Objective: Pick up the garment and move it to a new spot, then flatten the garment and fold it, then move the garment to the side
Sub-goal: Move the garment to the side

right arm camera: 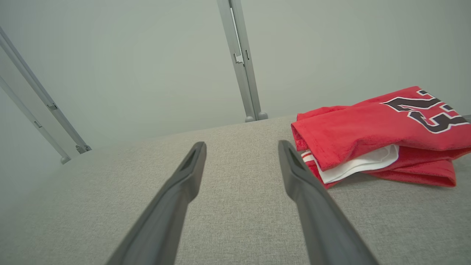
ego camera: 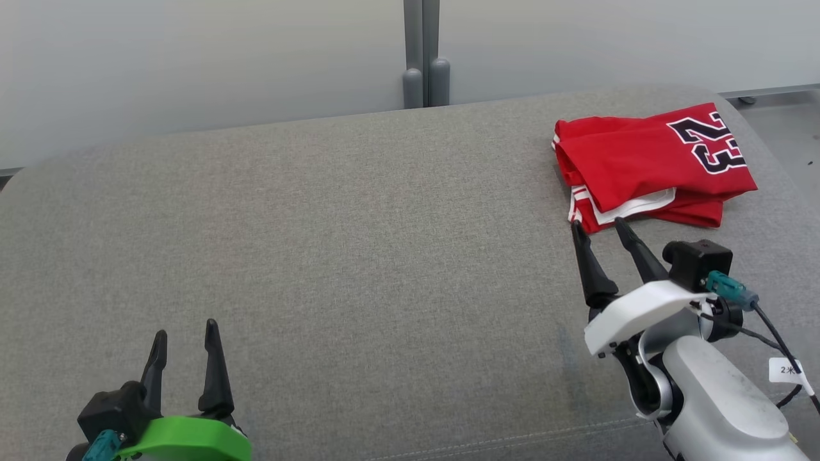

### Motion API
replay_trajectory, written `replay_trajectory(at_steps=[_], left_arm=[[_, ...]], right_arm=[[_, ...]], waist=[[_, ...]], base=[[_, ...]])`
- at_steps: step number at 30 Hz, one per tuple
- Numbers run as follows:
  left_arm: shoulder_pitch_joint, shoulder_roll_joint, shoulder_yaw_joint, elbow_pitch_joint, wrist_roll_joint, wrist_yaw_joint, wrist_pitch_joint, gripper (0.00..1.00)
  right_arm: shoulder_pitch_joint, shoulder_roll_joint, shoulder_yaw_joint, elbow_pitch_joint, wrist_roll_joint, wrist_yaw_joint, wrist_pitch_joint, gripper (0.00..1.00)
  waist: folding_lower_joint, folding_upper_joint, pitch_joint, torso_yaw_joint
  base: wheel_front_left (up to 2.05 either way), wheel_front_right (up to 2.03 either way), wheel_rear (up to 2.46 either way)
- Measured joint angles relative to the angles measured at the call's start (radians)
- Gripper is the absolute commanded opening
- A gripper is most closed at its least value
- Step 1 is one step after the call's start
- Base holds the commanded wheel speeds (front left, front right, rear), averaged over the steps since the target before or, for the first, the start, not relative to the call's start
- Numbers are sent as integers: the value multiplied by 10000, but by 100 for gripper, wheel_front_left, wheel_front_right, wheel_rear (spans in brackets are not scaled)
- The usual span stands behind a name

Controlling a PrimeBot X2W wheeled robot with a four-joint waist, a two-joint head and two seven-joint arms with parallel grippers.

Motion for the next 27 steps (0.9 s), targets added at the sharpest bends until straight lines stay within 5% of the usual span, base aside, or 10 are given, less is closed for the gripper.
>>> replay_trajectory(at_steps=[27], left_arm=[[563,-2,-226,-372,-8,42,0,100]], right_arm=[[1616,173,-619,-1570,-1185,-150,0,100]], waist=[[0,0,-177,-324]], base=[[0,0,0]])
